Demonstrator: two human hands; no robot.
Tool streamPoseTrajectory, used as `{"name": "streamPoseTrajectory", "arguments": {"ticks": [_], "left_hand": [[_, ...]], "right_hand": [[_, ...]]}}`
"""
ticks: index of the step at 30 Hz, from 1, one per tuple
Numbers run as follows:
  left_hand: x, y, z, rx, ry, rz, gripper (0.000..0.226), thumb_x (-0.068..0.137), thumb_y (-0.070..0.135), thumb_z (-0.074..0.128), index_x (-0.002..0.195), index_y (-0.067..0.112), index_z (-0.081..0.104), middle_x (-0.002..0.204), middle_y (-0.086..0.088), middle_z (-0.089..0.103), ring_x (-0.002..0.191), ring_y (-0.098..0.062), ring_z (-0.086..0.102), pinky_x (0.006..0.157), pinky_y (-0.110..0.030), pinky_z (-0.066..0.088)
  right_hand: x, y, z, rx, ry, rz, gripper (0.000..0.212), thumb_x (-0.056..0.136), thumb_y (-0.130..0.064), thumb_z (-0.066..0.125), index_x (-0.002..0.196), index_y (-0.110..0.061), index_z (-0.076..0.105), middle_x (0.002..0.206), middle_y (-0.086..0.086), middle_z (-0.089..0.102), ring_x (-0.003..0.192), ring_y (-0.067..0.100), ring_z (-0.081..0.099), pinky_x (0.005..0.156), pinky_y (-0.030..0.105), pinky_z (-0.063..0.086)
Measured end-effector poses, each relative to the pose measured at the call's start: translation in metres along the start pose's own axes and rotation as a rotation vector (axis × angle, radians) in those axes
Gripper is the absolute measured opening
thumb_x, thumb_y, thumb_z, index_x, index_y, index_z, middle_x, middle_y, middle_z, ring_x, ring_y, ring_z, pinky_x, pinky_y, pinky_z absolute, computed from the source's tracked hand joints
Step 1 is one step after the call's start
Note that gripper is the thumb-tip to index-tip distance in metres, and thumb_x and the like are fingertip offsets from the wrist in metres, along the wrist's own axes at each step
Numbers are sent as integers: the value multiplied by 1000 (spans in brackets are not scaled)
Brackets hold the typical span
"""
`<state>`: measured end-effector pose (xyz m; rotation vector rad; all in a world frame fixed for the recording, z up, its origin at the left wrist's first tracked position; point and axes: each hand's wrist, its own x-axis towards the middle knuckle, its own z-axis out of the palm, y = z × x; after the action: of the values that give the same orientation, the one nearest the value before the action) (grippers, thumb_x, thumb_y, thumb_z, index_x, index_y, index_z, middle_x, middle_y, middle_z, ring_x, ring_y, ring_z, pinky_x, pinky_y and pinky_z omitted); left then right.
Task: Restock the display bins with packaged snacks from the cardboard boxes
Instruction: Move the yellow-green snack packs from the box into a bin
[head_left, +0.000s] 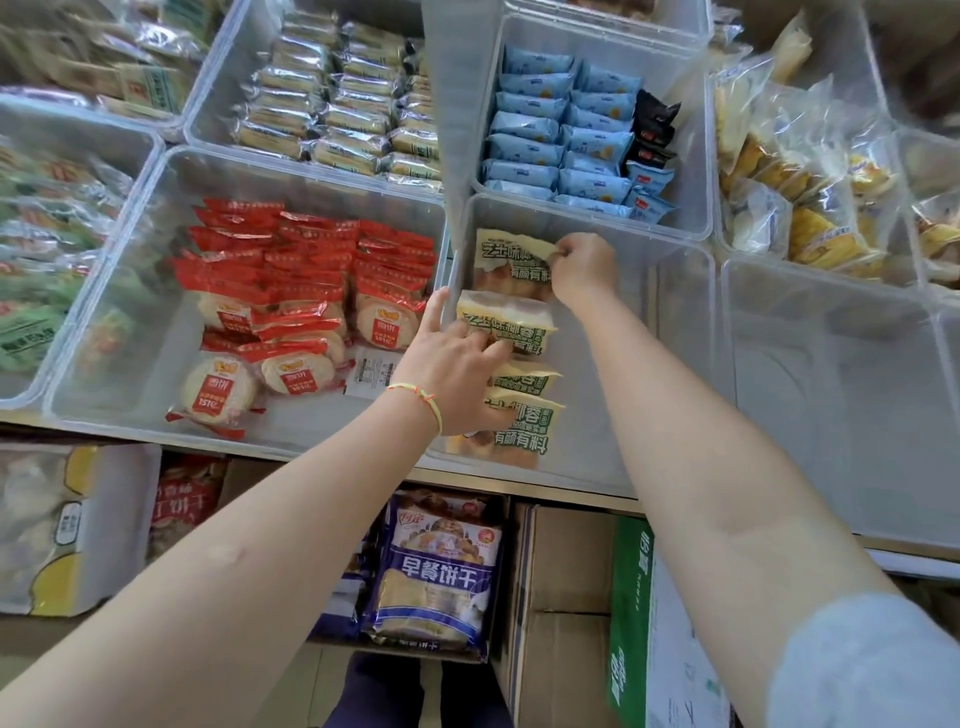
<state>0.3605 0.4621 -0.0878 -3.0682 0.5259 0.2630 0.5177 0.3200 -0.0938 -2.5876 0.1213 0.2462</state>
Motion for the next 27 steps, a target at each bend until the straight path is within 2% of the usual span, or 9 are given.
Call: {"name": "streamPoseTrajectory", "arguments": {"ticks": [7,9,13,16,18,20,22,24,27], "left_hand": [[1,0,0,-7,18,-2,77,76,81,36,128,27,52,104,-2,64,108,-28,56,117,-62,-7],[0,0,-1,-2,3,4,78,75,81,37,129,27,51,105,-3,63,109,-28,55,116,-62,-8],[-1,0,-1,-15,-7,19,79,72,79,44,131,27,51,107,-1,63,110,-27,55,116,-62,-9],[-1,-2,-1,-53,8,19,77,71,78,48,128,27,53,106,0,63,109,-26,55,117,-62,-6],[-2,-2,-1,-85,36,8,75,71,78,46,125,27,55,106,0,62,110,-25,55,117,-60,-5],[-3,-2,-1,-135,89,-9,71,74,76,42,121,25,59,107,1,62,111,-24,56,119,-57,-4],[-3,-2,0,-200,150,-29,67,77,72,40,118,24,62,107,1,62,112,-23,55,120,-53,-1],[-2,-2,2,-259,207,-47,63,81,68,37,115,21,63,105,0,62,112,-23,54,121,-52,4],[-2,-2,3,-316,235,-65,61,87,61,28,113,20,64,103,-1,62,112,-24,53,120,-51,7]], "right_hand": [[-28,-8,-13,115,155,-102,22,99,-19,55,109,-12,73,106,4,71,98,21,62,73,22,35],[-35,-4,-8,158,126,-91,21,100,-18,53,109,-13,72,107,5,71,99,22,62,74,24,36],[-43,12,0,264,-67,22,20,98,-16,57,118,-16,60,113,0,62,101,18,59,76,27,43],[-56,17,-4,421,-34,90,38,94,-24,65,128,-20,48,104,-11,57,90,9,58,73,23,45],[-66,23,3,497,-56,259,49,94,-37,61,136,-18,43,115,-7,57,98,13,57,84,29,48],[-79,27,13,564,-196,495,58,90,-54,53,134,-17,49,124,5,61,107,23,61,92,41,52],[-86,24,24,679,-350,621,62,82,-68,46,116,-20,66,109,9,71,101,29,68,94,47,54],[-86,17,29,804,-381,646,60,87,-68,42,103,-19,72,95,9,75,97,31,71,90,47,56],[-84,8,29,922,-378,628,62,93,-62,39,113,-15,73,103,12,76,102,33,71,83,44,56]]}}
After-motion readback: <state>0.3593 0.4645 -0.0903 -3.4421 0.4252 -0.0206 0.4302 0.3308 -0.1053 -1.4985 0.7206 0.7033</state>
